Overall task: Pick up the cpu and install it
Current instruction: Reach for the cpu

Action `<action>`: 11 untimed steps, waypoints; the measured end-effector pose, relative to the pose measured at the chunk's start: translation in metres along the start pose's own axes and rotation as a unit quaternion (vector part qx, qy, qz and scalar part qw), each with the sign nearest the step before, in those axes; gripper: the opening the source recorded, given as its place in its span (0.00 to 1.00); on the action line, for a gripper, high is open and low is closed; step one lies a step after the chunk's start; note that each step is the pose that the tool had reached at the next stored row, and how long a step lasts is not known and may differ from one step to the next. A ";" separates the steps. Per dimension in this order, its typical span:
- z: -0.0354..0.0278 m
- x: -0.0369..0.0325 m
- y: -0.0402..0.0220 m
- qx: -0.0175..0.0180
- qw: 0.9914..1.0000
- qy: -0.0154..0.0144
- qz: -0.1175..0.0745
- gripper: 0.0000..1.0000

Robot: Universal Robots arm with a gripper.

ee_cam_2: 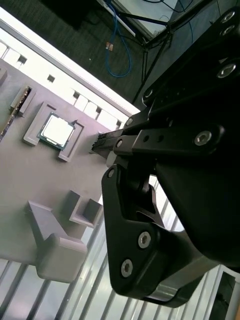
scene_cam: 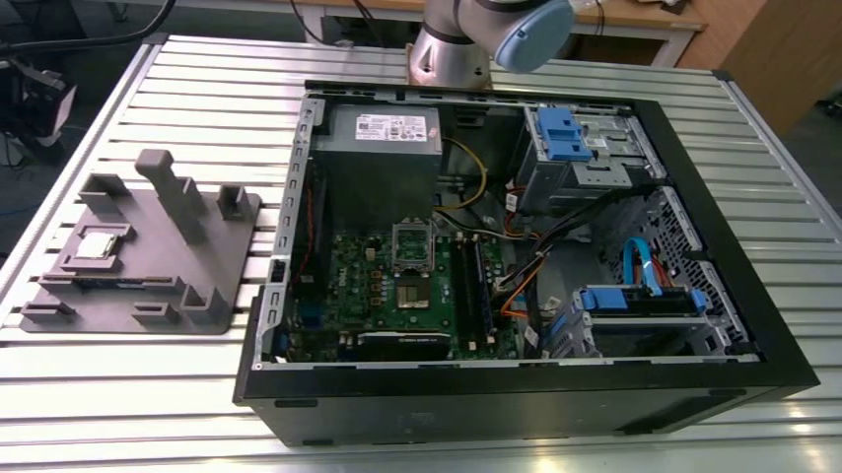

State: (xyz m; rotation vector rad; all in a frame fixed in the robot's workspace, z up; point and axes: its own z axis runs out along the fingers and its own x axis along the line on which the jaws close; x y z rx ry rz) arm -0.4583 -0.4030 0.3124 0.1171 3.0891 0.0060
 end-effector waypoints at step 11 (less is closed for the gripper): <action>0.0051 0.0004 0.0000 0.002 1.000 0.001 0.000 0.11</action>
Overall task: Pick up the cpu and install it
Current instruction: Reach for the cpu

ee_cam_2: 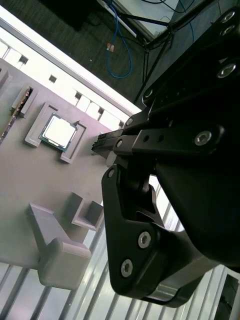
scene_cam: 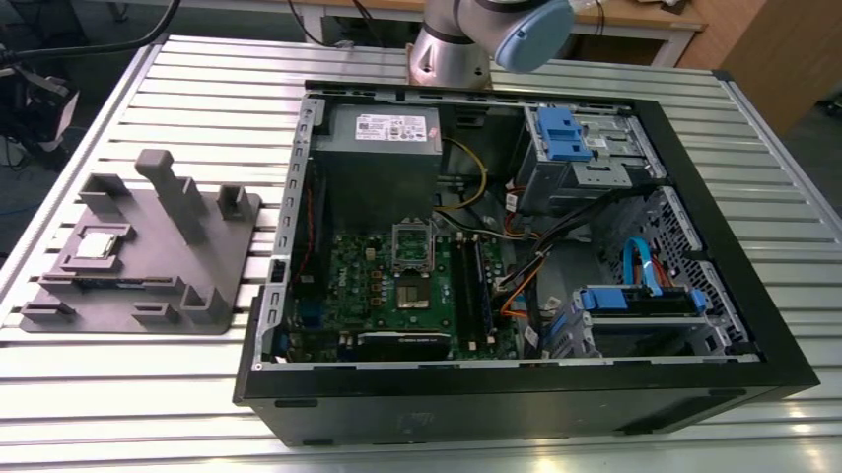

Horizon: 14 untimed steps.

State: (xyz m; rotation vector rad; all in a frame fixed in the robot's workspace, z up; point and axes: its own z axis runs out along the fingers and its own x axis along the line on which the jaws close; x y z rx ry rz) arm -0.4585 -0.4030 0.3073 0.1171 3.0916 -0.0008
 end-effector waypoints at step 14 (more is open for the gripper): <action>0.0038 0.0002 -0.0003 0.000 1.000 0.005 0.000 0.11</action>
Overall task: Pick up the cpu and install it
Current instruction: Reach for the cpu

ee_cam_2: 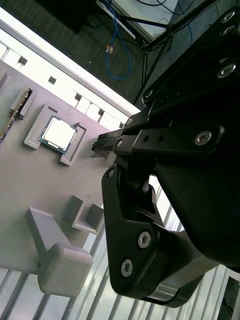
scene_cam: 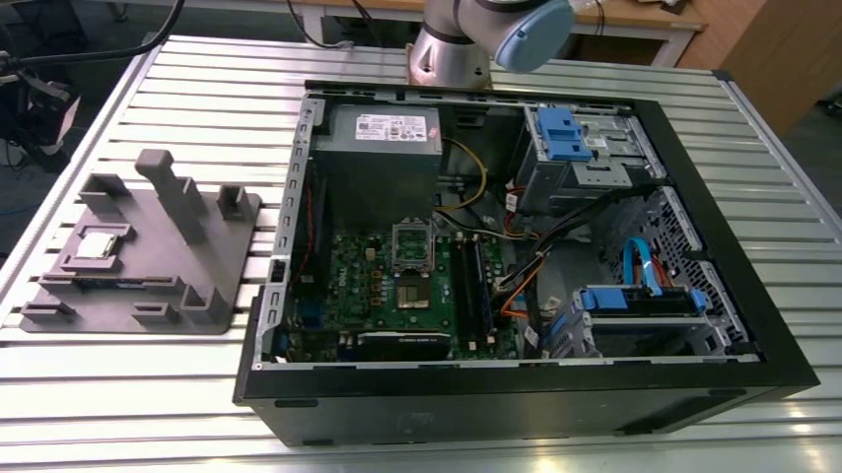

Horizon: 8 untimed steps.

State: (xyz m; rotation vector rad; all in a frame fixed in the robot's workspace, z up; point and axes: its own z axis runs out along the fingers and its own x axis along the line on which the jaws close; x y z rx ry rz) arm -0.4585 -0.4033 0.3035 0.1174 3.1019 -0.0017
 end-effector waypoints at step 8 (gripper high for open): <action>0.0051 0.0003 -0.0001 0.000 1.000 0.000 0.000 0.11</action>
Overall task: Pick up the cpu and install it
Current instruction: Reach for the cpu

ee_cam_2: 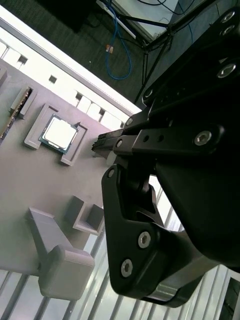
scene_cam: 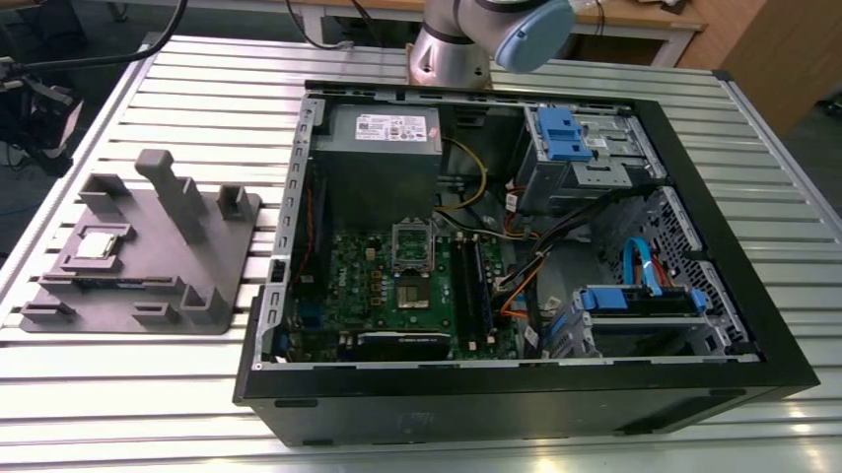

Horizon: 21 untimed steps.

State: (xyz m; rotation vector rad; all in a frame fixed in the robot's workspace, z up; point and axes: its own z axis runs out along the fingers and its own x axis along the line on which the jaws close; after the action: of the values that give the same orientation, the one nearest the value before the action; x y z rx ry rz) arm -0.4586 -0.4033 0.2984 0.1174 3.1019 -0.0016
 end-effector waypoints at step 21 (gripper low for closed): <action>0.0275 0.0056 -0.0119 0.000 1.000 0.003 0.000 0.11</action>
State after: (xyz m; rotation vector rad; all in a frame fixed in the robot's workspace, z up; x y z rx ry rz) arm -0.4641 -0.4149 0.2707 0.1176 3.1073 -0.0020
